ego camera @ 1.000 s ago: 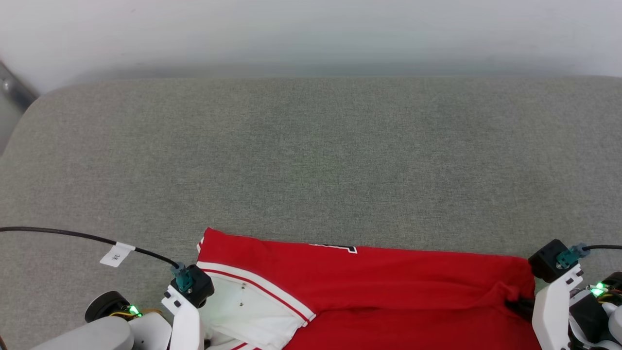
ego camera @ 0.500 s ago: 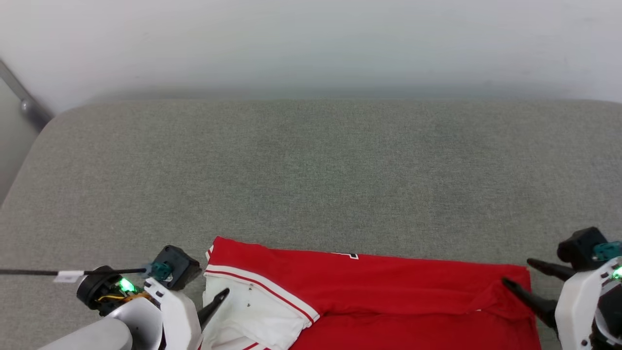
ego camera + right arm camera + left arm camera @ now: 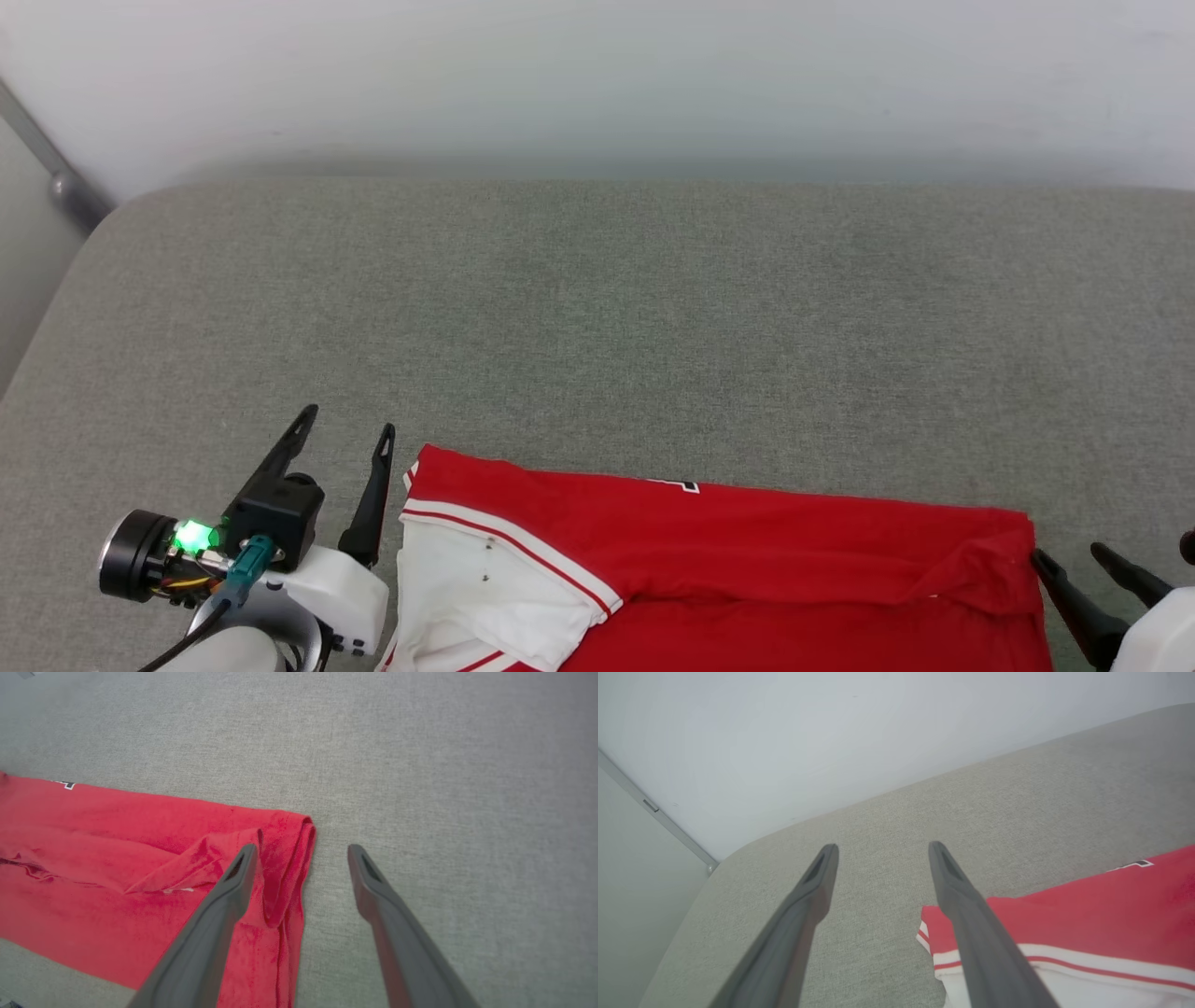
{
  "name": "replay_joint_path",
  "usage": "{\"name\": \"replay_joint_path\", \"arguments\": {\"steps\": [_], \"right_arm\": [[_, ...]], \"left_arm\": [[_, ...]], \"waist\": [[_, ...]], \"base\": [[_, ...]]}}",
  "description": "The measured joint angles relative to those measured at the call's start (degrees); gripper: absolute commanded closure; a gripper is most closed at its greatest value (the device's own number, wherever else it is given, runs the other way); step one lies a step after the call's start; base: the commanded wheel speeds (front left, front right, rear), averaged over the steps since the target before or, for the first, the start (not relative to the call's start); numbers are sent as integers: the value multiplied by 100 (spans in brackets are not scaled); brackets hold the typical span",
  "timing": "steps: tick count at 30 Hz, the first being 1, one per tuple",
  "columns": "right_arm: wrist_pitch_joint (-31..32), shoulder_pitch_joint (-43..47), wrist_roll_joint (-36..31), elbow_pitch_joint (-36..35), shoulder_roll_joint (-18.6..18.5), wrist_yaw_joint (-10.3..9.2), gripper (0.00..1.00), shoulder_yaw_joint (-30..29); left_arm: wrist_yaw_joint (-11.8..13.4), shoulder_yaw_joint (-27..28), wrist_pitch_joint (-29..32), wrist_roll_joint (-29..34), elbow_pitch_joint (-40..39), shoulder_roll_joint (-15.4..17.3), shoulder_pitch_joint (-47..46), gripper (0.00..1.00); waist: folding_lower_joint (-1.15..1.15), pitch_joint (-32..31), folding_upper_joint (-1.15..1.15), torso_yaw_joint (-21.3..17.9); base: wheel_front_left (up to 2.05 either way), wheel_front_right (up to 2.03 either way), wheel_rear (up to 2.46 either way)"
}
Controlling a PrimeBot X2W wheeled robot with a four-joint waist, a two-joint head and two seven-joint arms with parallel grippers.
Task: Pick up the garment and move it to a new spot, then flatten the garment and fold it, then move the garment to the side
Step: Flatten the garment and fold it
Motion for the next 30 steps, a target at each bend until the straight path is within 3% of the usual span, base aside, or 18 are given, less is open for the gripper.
{"name": "replay_joint_path", "arguments": {"steps": [4,9,22,23,24,25,30], "right_arm": [[205,75,-58,79,430,0,0,-215],[587,103,110,307,754,0,0,-205],[1325,28,889,335,631,-11,0,379],[1351,-9,910,360,626,-11,27,415],[1365,-44,940,386,624,-12,70,442],[1362,-69,955,406,624,-12,100,465],[1252,-249,981,539,616,-9,100,624]], "left_arm": [[258,643,-8,359,-176,-298,312,0],[279,1419,-8,910,-289,-737,858,0],[-290,3091,-9,2187,-205,-2000,1890,0],[-349,3185,-9,2286,-201,-2083,1950,0],[-405,3289,-9,2374,-196,-2182,2007,0],[-470,3389,-9,2468,-187,-2269,2068,0],[-789,3785,-9,2885,-130,-2675,2296,0]], "waist": [[0,113,0,20],[0,252,0,66],[0,359,0,145],[0,354,0,140],[0,349,0,136],[0,342,0,134],[0,288,0,127]], "base": [[0,0,0],[0,0,0],[0,0,0],[0,0,0],[0,0,0],[0,0,0],[0,0,0]]}}
